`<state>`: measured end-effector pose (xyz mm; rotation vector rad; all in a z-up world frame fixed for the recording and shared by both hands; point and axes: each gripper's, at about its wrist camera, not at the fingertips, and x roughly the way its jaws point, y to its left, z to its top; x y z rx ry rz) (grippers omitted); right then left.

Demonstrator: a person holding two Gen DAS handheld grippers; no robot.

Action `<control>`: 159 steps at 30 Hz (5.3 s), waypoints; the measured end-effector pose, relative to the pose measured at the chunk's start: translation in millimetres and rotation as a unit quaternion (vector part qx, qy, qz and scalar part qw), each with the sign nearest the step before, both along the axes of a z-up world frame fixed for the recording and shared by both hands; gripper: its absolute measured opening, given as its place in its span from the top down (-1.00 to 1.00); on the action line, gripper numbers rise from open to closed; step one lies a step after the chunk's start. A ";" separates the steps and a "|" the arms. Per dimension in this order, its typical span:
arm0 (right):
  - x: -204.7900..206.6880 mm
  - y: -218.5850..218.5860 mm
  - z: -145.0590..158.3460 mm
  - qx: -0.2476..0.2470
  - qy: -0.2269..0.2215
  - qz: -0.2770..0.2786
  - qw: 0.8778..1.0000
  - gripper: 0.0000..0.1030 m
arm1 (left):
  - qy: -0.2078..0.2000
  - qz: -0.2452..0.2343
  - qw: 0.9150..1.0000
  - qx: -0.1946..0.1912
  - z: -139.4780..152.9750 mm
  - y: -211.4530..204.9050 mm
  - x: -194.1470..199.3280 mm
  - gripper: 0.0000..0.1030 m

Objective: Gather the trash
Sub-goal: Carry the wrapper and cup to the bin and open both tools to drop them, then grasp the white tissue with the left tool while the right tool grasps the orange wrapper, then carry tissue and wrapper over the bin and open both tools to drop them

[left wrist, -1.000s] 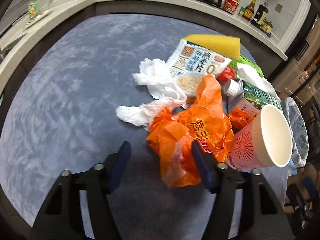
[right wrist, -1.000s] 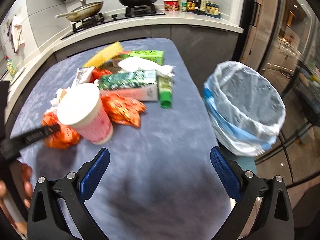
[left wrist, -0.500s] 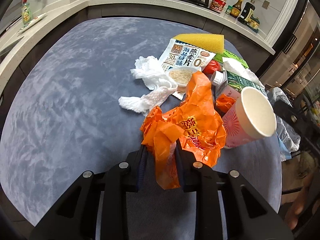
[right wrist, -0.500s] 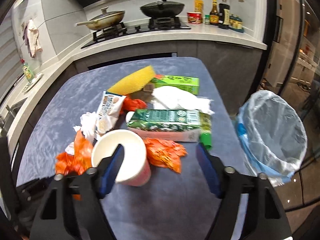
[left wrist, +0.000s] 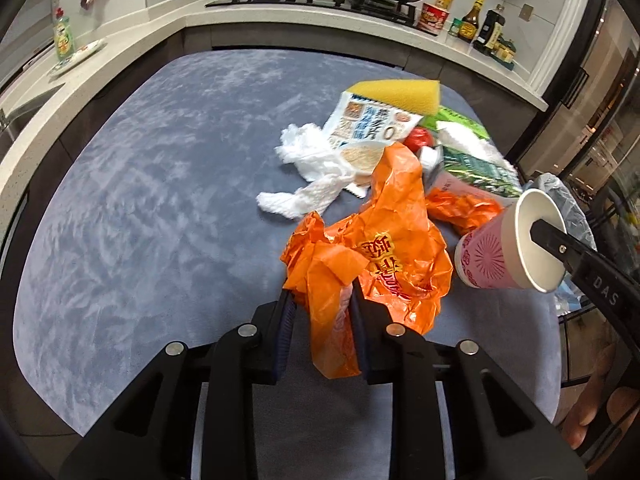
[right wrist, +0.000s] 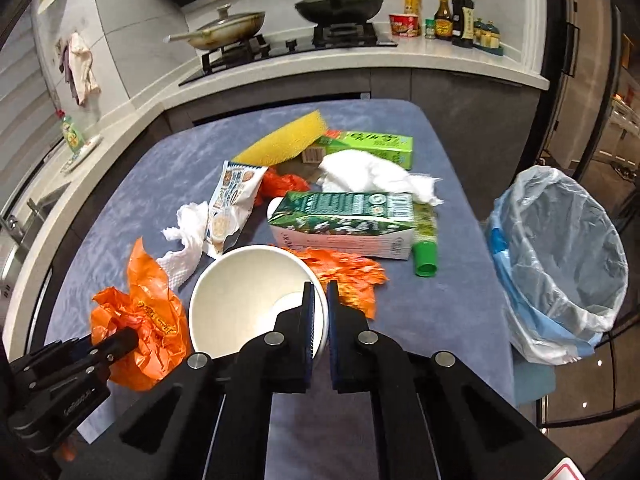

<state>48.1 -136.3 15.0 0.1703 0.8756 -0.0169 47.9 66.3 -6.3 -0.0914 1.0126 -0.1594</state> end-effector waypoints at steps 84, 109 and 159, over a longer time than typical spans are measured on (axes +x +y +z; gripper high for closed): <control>-2.6 -31.0 -18.4 -0.004 -0.003 -0.044 0.999 -0.24 | -0.031 0.019 0.998 0.049 -9.4 -24.0 44.4 -0.53; 50.2 -10.5 -68.6 0.016 0.051 -0.023 0.998 -0.02 | -0.010 0.021 1.000 0.020 -42.5 7.7 100.5 -0.11; -94.7 -208.3 13.9 0.030 -0.059 -0.207 0.976 0.72 | -0.119 -0.233 0.960 -0.094 106.2 -226.5 11.4 0.90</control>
